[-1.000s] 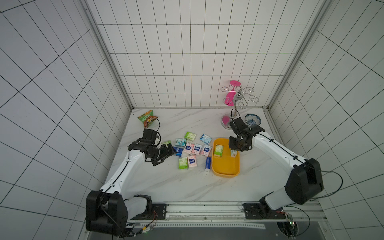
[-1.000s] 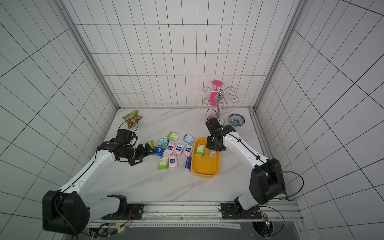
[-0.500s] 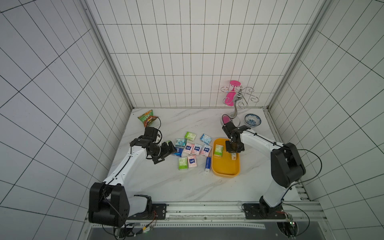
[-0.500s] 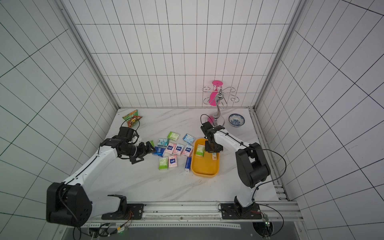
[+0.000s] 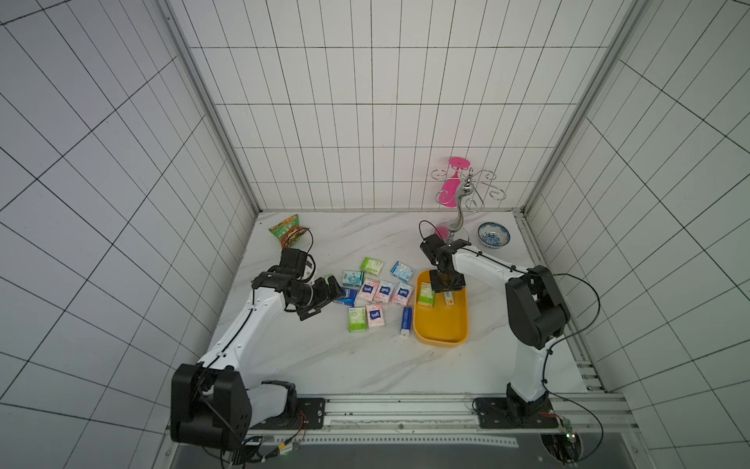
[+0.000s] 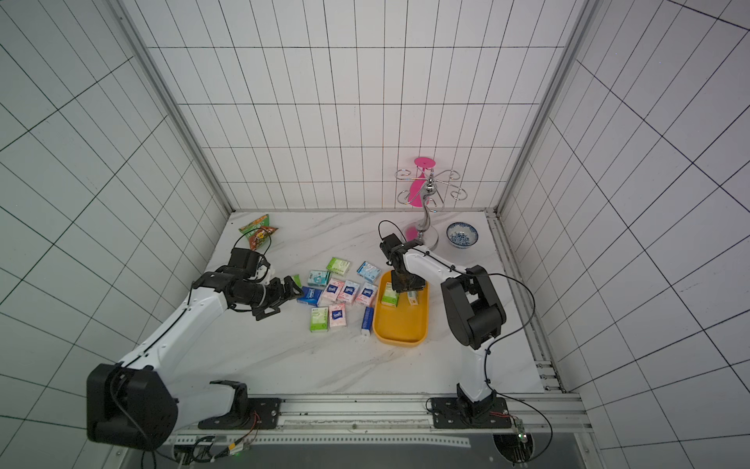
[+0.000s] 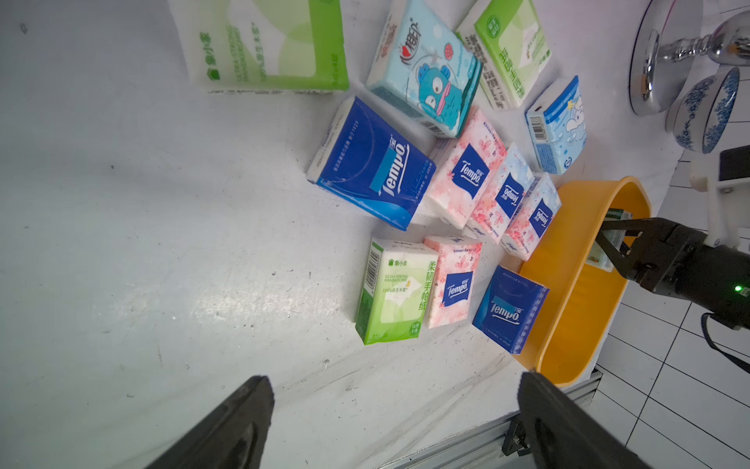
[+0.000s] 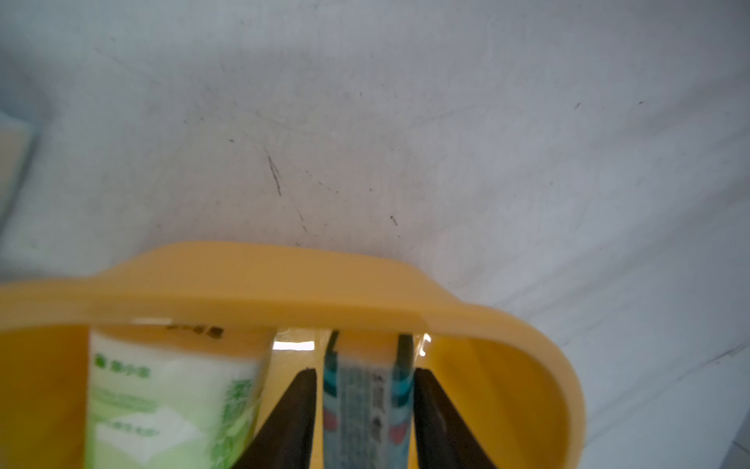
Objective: Put the pocket tissues into the storage box
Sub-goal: Place the pocket tissues in the storage box.
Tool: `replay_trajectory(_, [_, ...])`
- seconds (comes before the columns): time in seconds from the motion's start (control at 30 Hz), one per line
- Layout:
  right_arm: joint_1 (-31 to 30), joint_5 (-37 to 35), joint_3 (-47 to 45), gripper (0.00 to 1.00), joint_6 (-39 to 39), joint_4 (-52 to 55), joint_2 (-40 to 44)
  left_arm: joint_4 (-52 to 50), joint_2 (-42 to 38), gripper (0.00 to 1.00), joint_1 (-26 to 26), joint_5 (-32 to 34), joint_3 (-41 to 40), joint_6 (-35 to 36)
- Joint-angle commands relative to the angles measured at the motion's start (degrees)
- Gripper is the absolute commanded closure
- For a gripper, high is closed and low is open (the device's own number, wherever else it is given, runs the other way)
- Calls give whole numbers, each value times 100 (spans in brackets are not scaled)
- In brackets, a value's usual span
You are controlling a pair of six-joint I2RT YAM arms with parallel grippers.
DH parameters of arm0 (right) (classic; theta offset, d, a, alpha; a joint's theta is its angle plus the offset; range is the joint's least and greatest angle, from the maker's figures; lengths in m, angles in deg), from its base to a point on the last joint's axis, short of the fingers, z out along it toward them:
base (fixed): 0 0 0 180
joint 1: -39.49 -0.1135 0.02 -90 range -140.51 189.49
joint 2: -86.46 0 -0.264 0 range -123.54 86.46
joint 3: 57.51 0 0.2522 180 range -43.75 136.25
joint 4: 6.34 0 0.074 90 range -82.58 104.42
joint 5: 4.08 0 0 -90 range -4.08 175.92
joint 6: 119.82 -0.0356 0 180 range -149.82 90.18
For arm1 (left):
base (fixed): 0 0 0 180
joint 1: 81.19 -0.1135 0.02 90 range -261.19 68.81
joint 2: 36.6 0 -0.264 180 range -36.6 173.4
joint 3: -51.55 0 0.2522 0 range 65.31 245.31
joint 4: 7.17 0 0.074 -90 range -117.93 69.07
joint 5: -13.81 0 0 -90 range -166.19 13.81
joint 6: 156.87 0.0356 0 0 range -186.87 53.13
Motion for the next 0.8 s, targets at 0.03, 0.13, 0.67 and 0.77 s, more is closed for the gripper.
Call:
replay_trajectory(0.03, [-57,366,323,46,-202,147,272,39,-123,3,8,90,-26,23])
replay_trajectory(0.13, [-39,831,261,45,-295,-48,662,72,-106,3,3,90,-8,13])
replay_trajectory(0.67, [-960,1452,-516,45,-656,-247,1734,136,-15,3,-244,63,-27,-21])
replay_trajectory(0.77, [-1374,1457,-460,45,-789,-303,1643,174,-32,2,-600,-112,-182,-36])
